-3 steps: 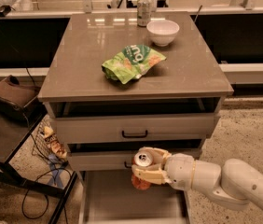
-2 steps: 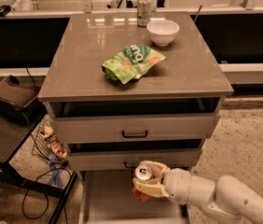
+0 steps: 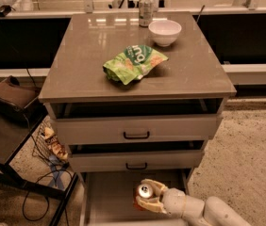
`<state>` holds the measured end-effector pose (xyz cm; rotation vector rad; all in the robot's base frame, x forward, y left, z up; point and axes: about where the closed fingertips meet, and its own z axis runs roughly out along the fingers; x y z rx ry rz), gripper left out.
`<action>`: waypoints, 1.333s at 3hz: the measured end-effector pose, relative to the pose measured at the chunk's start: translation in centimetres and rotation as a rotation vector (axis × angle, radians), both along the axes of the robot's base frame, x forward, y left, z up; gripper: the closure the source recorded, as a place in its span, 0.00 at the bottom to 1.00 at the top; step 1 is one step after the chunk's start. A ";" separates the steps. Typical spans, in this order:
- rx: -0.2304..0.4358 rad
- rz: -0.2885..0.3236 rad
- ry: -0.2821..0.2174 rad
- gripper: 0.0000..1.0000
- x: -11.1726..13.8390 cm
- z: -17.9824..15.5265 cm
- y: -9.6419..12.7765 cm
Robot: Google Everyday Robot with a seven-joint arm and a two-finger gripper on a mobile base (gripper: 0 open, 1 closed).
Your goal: Place coke can into bottom drawer
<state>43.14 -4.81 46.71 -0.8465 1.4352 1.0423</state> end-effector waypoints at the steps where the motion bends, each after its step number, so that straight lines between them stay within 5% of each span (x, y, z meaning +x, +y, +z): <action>1: 0.023 0.056 0.001 1.00 1.4 -6.6 2.1; 2: 0.023 0.056 0.001 1.00 1.4 -6.6 2.1; 4: 0.049 0.132 -0.087 1.00 4.1 -13.4 4.7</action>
Offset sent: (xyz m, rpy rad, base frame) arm 0.0074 0.0160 -0.0540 0.0149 -0.0020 0.0488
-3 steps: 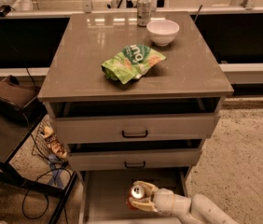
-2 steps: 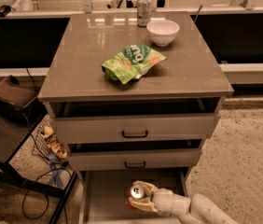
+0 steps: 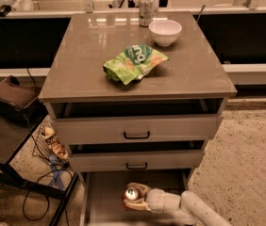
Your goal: Place coke can into bottom drawer
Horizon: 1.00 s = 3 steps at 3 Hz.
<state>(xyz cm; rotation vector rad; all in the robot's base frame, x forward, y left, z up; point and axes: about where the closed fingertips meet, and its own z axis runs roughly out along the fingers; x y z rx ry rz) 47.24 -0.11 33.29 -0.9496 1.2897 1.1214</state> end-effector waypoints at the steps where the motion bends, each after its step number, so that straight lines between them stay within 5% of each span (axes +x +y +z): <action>1: -0.029 0.047 -0.042 1.00 1.5 -3.3 1.4; 3: -0.128 0.135 -0.049 1.00 1.3 -9.0 4.4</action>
Offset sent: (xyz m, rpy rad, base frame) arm 0.0135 0.0476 -0.1054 -0.1249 -0.0696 0.1530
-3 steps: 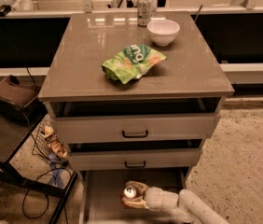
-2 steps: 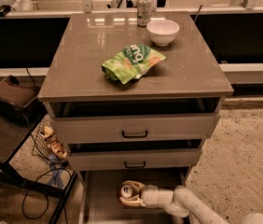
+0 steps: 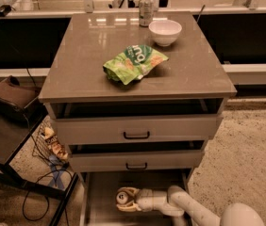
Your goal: Place coke can into bottom drawer
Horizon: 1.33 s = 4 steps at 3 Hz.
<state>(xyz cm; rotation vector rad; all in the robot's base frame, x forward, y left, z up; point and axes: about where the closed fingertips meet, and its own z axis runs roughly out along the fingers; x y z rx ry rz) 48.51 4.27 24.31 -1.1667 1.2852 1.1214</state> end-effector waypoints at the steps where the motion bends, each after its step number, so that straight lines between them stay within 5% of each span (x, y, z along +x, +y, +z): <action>1: -0.014 -0.001 0.014 1.00 0.2 -1.4 0.4; 2: -0.013 0.001 0.016 0.85 0.2 -1.5 0.6; 4: -0.008 0.007 0.018 0.38 0.0 -1.4 1.0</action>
Offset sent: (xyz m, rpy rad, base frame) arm 0.0022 0.0039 -0.0137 -0.0137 0.0140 -0.0013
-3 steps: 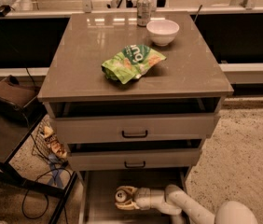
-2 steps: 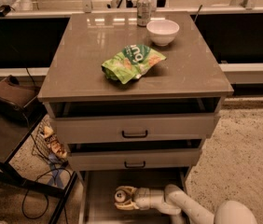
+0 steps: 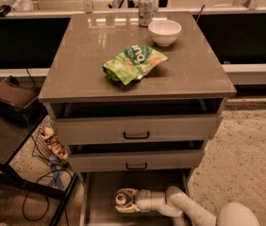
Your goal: Place coke can into bottom drawer
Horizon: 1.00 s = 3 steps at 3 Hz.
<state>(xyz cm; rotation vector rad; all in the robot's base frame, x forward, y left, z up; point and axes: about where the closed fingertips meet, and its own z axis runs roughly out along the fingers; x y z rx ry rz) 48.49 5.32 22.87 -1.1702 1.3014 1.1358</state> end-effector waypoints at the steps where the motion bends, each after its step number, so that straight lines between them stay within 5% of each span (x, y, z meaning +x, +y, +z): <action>1: 0.002 0.003 0.001 0.15 -0.1 0.0 0.2; 2: 0.005 0.006 0.003 0.00 -0.2 0.0 0.4; 3: 0.005 0.007 0.003 0.00 -0.2 0.0 0.5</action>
Offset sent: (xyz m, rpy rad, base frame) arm -0.0010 0.0022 0.0001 0.0023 0.0012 0.0031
